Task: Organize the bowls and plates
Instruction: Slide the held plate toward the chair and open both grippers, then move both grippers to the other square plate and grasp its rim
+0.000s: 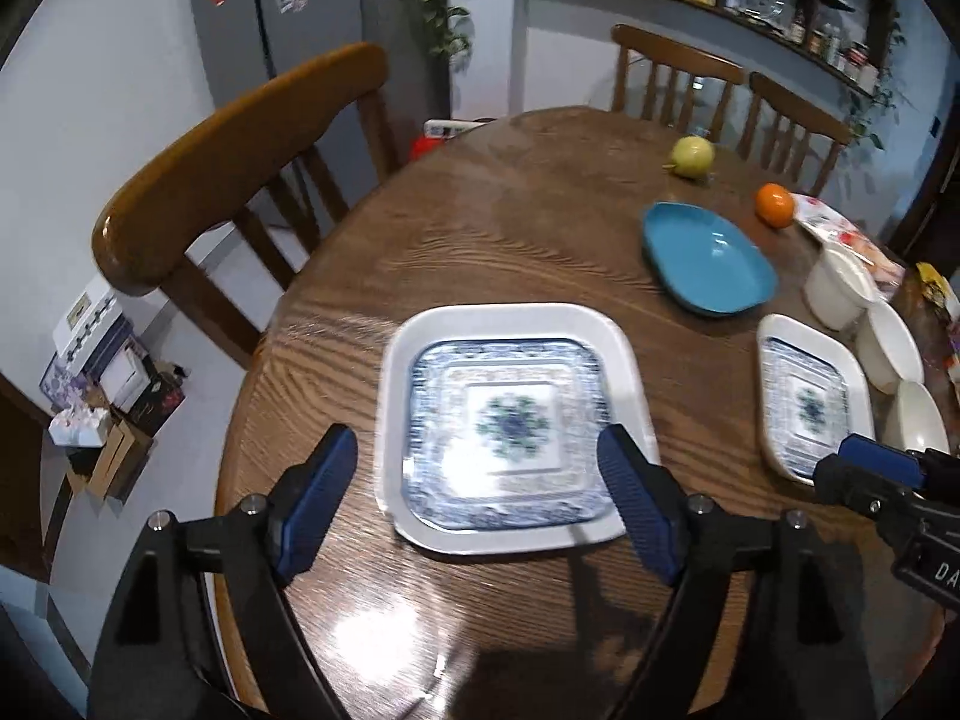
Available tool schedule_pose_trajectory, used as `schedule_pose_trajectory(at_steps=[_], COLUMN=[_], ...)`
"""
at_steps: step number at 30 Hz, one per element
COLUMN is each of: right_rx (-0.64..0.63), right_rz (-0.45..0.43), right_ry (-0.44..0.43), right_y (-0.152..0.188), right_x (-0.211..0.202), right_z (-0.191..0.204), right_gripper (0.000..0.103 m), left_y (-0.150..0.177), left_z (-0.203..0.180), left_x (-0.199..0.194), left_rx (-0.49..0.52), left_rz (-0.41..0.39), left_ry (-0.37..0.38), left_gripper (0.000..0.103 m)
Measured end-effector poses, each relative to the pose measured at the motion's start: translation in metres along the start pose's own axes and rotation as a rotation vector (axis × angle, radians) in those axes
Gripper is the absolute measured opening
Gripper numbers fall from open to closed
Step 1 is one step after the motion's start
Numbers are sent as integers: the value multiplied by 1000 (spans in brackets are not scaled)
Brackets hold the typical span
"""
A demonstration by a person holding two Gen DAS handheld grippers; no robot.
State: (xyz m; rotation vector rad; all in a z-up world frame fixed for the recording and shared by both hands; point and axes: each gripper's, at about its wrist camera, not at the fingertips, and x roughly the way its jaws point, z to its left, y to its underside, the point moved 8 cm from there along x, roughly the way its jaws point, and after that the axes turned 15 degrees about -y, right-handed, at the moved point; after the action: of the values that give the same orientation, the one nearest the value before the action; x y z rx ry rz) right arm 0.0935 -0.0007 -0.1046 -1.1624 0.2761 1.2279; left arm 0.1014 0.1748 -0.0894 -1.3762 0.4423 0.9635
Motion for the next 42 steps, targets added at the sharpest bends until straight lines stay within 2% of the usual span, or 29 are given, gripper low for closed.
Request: schedule_pose_trajectory(at_steps=[6, 14, 16, 18, 26, 29, 32, 34, 35, 37, 39, 40, 42], right_rx=[71, 180, 214, 237, 281, 294, 305, 313, 315, 314, 315, 315, 313], right_rz=[-55, -82, -83, -84, -99, -96, -93, -89, -87, -84, -83, -81, -77], right_ry=[33, 93, 98, 102, 108, 114, 120, 122, 123, 124, 125, 125, 125], right_y=[19, 54, 64, 71, 83, 87, 89, 89, 89, 88, 86, 86, 85], right_x=[-36, -63, -66, -68, -71, -71, -71, -70, -70, -69, -68, -67, -66], right_z=[-29, -71, -79, -86, -98, -104, -107, -109, -109, -110, -110, -110, -110], right_gripper=[41, 42, 43, 49, 49, 49, 49, 49, 49, 49, 49, 49, 49], left_y=[3, 17, 20, 20, 12, 13, 13, 14, 15, 17, 18, 17, 17], left_z=[-35, -87, -102, -116, -167, -177, -186, -188, -190, -192, -192, -192, -192], left_x=[-21, -25, -23, -20, 5, 17, 24, 28, 30, 33, 36, 36, 35], left_rx=[60, 160, 186, 205, 284, 295, 310, 314, 315, 319, 323, 327, 341], left_rz=[-28, 8, 18, 25, 31, 57, 74, 90, 100, 116, 127, 124, 120], left_ry=[50, 117, 134, 143, 130, 137, 145, 150, 157, 169, 172, 175, 180], left_gripper=[91, 92, 92, 92, 91, 87, 71, 51, 46, 29, 25, 20, 18])
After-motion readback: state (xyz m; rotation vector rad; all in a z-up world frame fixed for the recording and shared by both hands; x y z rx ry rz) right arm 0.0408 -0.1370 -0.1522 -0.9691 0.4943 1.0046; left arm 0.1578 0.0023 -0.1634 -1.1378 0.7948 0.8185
